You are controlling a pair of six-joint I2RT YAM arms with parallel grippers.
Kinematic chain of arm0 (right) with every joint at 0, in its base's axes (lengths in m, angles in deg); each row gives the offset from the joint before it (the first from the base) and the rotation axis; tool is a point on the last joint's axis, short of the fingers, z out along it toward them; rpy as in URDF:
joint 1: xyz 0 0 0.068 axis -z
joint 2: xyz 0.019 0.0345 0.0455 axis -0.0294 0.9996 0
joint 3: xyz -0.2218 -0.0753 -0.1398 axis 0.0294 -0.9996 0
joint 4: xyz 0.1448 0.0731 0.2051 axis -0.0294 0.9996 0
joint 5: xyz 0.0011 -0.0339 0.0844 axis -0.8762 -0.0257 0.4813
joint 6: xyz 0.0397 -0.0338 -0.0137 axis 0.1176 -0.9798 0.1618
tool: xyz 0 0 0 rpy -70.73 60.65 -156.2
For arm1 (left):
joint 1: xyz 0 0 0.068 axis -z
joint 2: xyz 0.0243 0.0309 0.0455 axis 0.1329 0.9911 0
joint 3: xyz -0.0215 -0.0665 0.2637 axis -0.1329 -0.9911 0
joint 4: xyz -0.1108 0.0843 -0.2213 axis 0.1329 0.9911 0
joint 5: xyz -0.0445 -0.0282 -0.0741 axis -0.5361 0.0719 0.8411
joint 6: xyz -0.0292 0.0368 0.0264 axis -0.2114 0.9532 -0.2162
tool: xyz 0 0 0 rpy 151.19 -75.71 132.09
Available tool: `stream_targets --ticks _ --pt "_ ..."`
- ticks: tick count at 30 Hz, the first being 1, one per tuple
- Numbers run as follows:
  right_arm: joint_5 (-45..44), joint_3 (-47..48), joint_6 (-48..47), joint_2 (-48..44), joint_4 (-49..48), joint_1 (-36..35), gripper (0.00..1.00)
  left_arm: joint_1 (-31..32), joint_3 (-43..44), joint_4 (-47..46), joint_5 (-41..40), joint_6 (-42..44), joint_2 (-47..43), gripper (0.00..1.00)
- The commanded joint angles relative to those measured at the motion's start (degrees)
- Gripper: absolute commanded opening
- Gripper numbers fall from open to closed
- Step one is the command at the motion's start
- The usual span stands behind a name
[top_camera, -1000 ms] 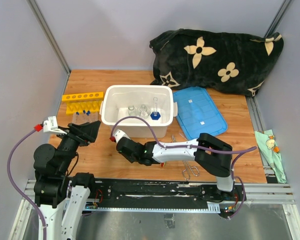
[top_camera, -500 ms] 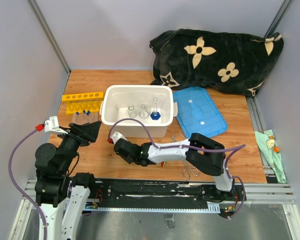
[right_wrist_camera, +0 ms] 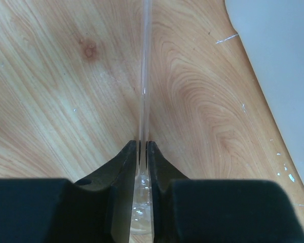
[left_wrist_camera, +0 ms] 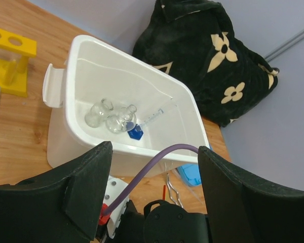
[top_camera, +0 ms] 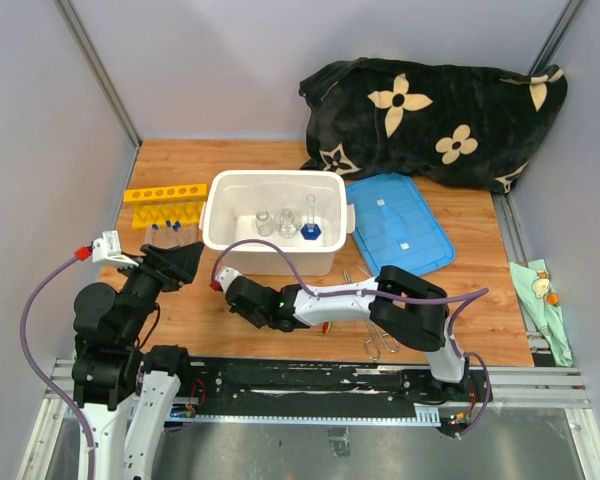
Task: Organize the chemistry lab equipment
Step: Pick up the chemistry item at the center of the board.
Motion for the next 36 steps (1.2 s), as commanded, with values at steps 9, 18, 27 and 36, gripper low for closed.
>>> stream_targets --ticks 9,18,27,36 --pt "4.77 -2.47 -3.81 -6.98 8.76 0.46 0.09 0.25 -0.47 -1.51 -0.11 0.6 1.27 0.73" --pt "8.73 -3.49 -5.4 -26.23 23.21 -0.4 0.03 0.25 2.18 -6.68 0.46 -1.78 7.41 0.71" --pt "4.06 5.09 -8.4 -40.54 38.26 3.05 0.01 0.25 9.07 -20.29 1.81 -5.31 27.22 0.7" --pt "7.93 27.64 -15.38 -30.25 45.19 15.4 0.01 0.25 22.64 -19.13 1.61 -6.05 46.96 0.69"
